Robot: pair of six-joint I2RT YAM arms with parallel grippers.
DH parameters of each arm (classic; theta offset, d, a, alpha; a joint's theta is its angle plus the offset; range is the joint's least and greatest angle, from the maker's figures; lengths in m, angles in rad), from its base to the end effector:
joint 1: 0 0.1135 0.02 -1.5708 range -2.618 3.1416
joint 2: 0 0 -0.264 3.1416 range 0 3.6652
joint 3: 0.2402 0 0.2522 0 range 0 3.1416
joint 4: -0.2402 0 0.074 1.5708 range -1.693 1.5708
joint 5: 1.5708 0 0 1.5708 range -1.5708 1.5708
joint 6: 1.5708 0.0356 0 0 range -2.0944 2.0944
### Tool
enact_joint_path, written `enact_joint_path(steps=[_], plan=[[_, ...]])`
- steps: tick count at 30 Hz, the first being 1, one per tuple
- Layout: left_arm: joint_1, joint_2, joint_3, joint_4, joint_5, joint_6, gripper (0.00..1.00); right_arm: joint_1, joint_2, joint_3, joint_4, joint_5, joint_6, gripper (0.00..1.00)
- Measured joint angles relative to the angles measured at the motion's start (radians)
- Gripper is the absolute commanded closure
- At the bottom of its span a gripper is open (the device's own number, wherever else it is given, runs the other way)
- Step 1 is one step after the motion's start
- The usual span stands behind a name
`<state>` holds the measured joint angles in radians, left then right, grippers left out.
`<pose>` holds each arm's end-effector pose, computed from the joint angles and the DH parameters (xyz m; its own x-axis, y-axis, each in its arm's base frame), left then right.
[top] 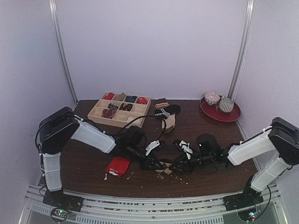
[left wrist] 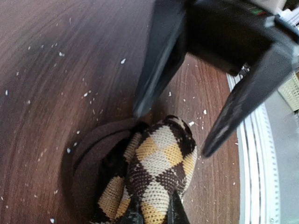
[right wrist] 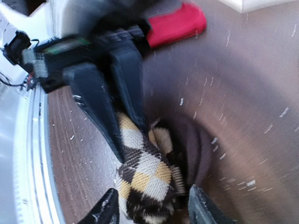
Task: Roll the socks
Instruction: Roll a pair of socks at the center of the board.
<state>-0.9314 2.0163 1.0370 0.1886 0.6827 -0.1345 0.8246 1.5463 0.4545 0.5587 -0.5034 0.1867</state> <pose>0.2157 -0.3277 0.1096 -0.5393 0.5509 -0.6369 0.8225 0.1824 -0.5387 0.1709 0.2101 0.1342 -0.5107 -0.3129 -0.8008 -0.8451 0.3538 0.4008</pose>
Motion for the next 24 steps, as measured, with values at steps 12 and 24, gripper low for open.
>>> enact_joint_path(steps=[12,24], plan=[[0.029,0.027,0.024,-0.038,0.085,-0.050,1.00,0.203,-0.074,0.033,-0.109,0.238,-0.410,0.40],[0.037,0.037,0.042,-0.069,0.100,-0.047,1.00,0.230,0.048,0.098,-0.105,0.360,-0.472,0.47]])
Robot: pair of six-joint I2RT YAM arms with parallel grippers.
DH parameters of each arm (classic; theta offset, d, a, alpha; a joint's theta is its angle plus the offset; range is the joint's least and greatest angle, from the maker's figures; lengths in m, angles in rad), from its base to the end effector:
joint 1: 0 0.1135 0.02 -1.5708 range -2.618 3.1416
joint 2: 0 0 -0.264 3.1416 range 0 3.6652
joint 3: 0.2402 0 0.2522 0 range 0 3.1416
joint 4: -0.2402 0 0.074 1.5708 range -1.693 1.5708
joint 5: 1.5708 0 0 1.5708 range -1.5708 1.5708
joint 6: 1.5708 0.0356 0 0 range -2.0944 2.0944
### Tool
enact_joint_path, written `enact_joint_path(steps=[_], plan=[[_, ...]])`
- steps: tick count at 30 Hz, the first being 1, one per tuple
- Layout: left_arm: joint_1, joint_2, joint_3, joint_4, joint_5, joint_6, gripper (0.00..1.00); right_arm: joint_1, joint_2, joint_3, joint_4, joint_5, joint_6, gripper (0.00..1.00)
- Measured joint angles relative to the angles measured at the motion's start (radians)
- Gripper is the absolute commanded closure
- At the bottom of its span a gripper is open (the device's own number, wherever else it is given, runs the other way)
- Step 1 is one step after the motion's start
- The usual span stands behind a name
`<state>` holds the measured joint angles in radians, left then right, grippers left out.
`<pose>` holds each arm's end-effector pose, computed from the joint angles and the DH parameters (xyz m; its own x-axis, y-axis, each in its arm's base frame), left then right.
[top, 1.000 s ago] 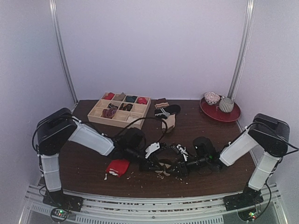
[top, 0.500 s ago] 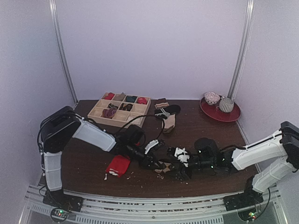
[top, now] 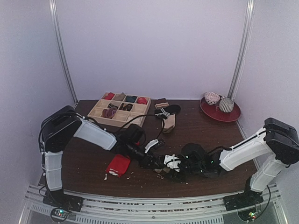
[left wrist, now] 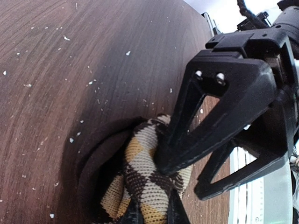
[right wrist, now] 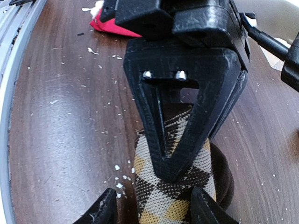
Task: Roll the socks
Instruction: Roll a pair of socks at the center of the board.
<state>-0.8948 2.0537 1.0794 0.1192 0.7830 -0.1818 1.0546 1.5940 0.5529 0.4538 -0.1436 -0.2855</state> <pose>0.2275 -0.3238 0.1035 -0.6167 0.5641 -0.5491 0.7433 0.1875 -0.6422 0.1400 0.2570 0.1358 -0.0035 -0.5708 -0.8211 -0.9594 0.2336 -0.1584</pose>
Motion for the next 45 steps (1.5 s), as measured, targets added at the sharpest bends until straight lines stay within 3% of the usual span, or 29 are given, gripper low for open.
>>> enact_joint_path(steps=[5,14,23,27,32,35,42,45], plan=[[0.002,0.005,0.003,-0.008,0.003,0.003,1.00,0.009,-0.008,-0.032,0.053,0.050,0.027,0.44],[0.002,0.009,0.009,-0.013,0.014,0.017,1.00,0.005,-0.205,-0.105,0.003,0.084,0.020,0.40],[0.005,0.015,0.010,-0.014,0.026,0.024,1.00,0.003,-0.062,-0.061,-0.032,0.053,-0.008,0.41],[0.005,0.015,0.010,-0.015,0.026,0.025,1.00,-0.003,-0.021,-0.046,-0.008,0.052,-0.010,0.49],[0.006,0.015,0.010,-0.016,0.028,0.027,1.00,-0.014,0.015,-0.034,0.015,0.042,-0.006,0.70],[0.010,0.013,0.012,-0.016,0.032,0.032,0.80,-0.027,0.031,-0.033,0.035,0.021,0.028,0.81],[0.010,-0.062,-0.046,-0.023,-0.084,0.071,0.26,-0.066,0.070,-0.020,0.093,-0.092,0.178,0.82],[-0.002,-0.128,-0.107,-0.019,-0.164,0.090,0.14,-0.075,0.077,-0.018,0.100,-0.123,0.236,0.83]])
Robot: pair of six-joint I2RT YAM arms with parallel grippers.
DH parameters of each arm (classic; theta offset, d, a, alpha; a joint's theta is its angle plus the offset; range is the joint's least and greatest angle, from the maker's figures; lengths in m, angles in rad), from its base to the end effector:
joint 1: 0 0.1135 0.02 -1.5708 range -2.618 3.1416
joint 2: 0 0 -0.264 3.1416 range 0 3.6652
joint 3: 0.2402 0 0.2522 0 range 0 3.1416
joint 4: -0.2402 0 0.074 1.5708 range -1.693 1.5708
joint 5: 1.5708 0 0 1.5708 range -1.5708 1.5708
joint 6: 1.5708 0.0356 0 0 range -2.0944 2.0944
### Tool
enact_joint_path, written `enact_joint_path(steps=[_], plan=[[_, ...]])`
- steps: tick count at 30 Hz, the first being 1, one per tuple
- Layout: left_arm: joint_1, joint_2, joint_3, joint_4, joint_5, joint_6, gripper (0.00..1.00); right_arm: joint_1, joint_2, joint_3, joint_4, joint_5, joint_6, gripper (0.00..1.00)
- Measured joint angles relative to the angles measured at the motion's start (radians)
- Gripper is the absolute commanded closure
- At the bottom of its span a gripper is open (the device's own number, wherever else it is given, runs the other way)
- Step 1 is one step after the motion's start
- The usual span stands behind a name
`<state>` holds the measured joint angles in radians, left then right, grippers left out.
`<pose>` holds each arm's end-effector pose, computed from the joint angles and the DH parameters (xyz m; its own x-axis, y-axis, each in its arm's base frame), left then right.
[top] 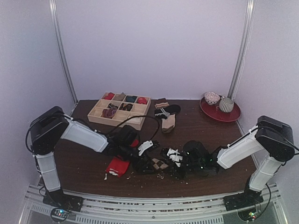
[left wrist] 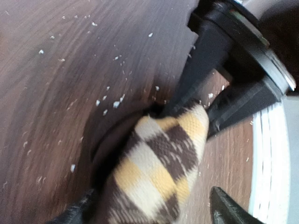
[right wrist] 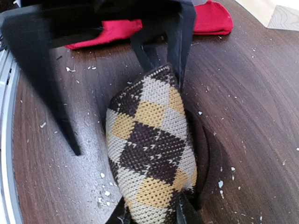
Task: Roll the socks
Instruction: Roll a pair of socks at the center of the board.
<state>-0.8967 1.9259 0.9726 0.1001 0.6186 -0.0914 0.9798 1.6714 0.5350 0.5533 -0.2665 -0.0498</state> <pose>0.2150 -0.3022 0.1184 -0.5481 0.5669 -0.6150 0.8279 0.2634 -0.4951 0.1563 0.2498 0.1196 -0.2604 -0.4743 -0.8409 -0.9377 0.3318 0.1033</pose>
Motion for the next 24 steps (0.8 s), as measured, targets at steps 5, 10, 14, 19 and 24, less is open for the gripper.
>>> enact_joint_path(steps=[5,10,14,19,24], plan=[[-0.009,-0.177,-0.157,0.092,-0.087,0.048,0.14,-0.013,0.014,0.010,-0.006,-0.038,0.068,0.83],[-0.018,-0.262,-0.245,0.251,-0.108,0.106,0.19,-0.014,0.032,0.031,-0.011,-0.062,0.103,0.83],[-0.022,-0.208,-0.232,0.296,-0.106,0.145,0.23,-0.014,0.036,0.045,-0.029,-0.072,0.110,0.83],[-0.022,-0.120,-0.192,0.290,-0.095,0.180,0.34,-0.017,0.036,0.053,-0.045,-0.076,0.121,0.83],[-0.022,-0.098,-0.180,0.288,-0.080,0.187,0.48,-0.023,0.039,0.060,-0.054,-0.087,0.134,0.83]])
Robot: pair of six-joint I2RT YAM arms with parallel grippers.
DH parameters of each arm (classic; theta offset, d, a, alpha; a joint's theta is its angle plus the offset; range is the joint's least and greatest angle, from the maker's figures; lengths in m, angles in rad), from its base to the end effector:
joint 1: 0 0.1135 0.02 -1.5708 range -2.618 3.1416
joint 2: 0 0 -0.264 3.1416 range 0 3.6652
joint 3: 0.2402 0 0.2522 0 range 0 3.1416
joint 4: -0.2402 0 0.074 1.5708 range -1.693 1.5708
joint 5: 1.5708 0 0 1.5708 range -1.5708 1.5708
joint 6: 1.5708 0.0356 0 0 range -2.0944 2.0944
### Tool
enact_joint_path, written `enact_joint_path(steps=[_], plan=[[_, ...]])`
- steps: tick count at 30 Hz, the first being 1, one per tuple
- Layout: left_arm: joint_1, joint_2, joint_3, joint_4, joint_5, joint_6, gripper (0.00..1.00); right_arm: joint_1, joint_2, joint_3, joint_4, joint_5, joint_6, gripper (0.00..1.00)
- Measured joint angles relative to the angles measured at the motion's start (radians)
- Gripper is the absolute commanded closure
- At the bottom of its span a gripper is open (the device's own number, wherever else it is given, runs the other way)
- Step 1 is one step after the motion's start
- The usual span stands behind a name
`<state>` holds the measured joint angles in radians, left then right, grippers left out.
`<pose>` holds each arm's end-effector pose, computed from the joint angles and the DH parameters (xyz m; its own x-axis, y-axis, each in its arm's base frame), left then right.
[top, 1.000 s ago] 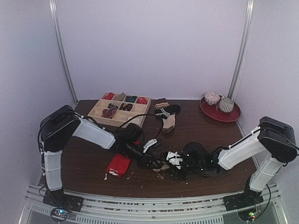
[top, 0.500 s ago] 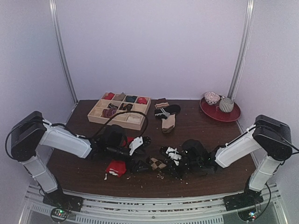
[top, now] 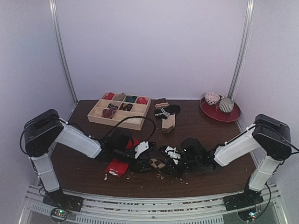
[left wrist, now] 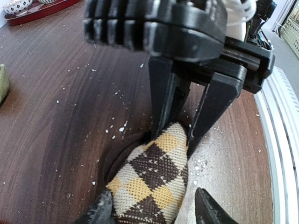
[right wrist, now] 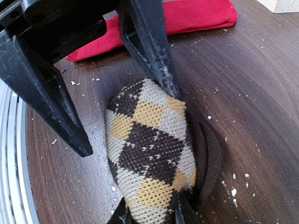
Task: Roll the socks
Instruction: Roll a pair of socks at the center of the board.
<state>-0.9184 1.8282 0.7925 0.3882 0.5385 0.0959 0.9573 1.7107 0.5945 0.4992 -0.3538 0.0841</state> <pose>0.1962 -0.2869 0.1256 -0.2754 0.4959 -0.8236 0.9613 0.1493 -0.2316 0.1660 0.2572 0.1190 -0.4100 -0.4454 -0.7959 -0.8984 0.3477 0.2683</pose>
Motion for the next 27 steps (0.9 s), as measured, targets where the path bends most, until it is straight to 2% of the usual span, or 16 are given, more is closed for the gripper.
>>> enact_joint_path(steps=[7,10,13,15,16,17,18,20,24,27], plan=[[0.000,0.031,0.000,0.003,0.000,-0.013,0.54,-0.005,0.003,0.014,-0.022,-0.011,0.006,0.83],[0.000,0.045,-0.005,0.013,0.001,-0.021,0.62,-0.007,0.004,0.026,-0.041,-0.014,0.014,0.83],[0.000,0.050,-0.013,0.032,0.001,-0.036,0.78,-0.010,0.008,0.041,-0.065,-0.021,0.018,0.83],[0.000,0.055,-0.015,0.042,0.003,-0.043,0.80,-0.012,0.011,0.046,-0.074,-0.024,0.020,0.83],[0.000,0.055,-0.015,0.047,0.004,-0.046,0.85,-0.014,0.011,0.049,-0.079,-0.026,0.021,0.82],[0.001,0.056,-0.016,0.050,0.005,-0.050,0.95,-0.015,0.012,0.051,-0.084,-0.029,0.021,0.80],[0.001,0.057,-0.016,0.052,0.005,-0.054,1.00,-0.016,0.012,0.054,-0.089,-0.031,0.021,0.78],[0.001,0.059,-0.017,0.056,0.005,-0.061,1.00,-0.016,0.012,0.060,-0.100,-0.030,0.024,0.73],[0.001,0.063,-0.024,0.077,0.004,-0.072,1.00,-0.016,0.004,0.083,-0.139,-0.025,0.026,0.48],[-0.002,0.065,-0.035,0.101,0.002,-0.079,1.00,-0.014,-0.020,0.090,-0.180,-0.003,0.021,0.39]])
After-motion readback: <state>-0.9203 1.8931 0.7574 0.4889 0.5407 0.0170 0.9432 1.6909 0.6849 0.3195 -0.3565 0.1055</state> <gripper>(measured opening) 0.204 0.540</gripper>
